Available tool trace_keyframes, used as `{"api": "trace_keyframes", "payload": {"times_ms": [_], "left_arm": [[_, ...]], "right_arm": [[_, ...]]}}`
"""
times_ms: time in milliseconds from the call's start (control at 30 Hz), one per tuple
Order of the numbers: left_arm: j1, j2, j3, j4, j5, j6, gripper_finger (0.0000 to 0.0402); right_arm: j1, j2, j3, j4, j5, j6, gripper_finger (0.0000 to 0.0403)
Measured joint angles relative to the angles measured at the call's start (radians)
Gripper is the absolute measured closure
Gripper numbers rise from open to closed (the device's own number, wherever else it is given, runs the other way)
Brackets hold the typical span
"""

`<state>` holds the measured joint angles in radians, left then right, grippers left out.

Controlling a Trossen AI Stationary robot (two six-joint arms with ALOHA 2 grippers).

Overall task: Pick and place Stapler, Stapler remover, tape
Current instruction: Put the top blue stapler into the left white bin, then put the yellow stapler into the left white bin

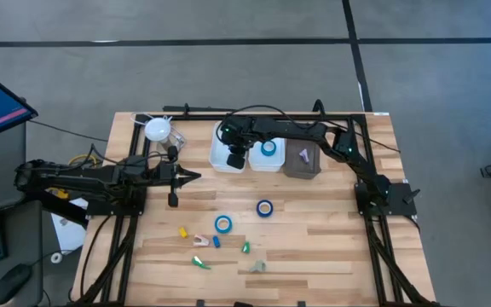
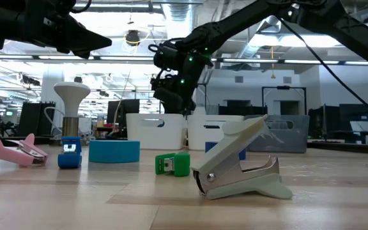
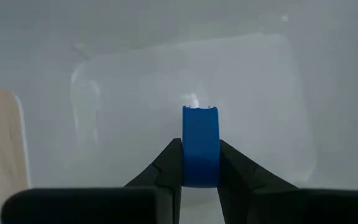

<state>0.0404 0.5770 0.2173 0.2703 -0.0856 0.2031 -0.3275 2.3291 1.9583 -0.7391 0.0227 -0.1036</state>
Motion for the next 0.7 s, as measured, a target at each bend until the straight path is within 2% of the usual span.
{"api": "trace_keyframes", "payload": {"times_ms": [233,400,500,700], "left_arm": [[0.0,0.0,0.0,0.0,0.0,0.0,0.0399],[0.0,0.0,0.0,0.0,0.0,0.0,0.0399],[0.0,0.0,0.0,0.0,0.0,-0.001,0.0399],[0.0,0.0,0.0,0.0,0.0,-0.001,0.0399]], "right_arm": [[0.001,0.0,0.0,0.02,0.0,0.0,0.0341],[0.001,0.0,0.0,0.037,0.0,0.0,0.029],[0.001,0.0,0.0,0.039,-0.004,0.0,0.0272],[0.0,0.0,0.0,0.035,-0.024,-0.008,0.028]]}}
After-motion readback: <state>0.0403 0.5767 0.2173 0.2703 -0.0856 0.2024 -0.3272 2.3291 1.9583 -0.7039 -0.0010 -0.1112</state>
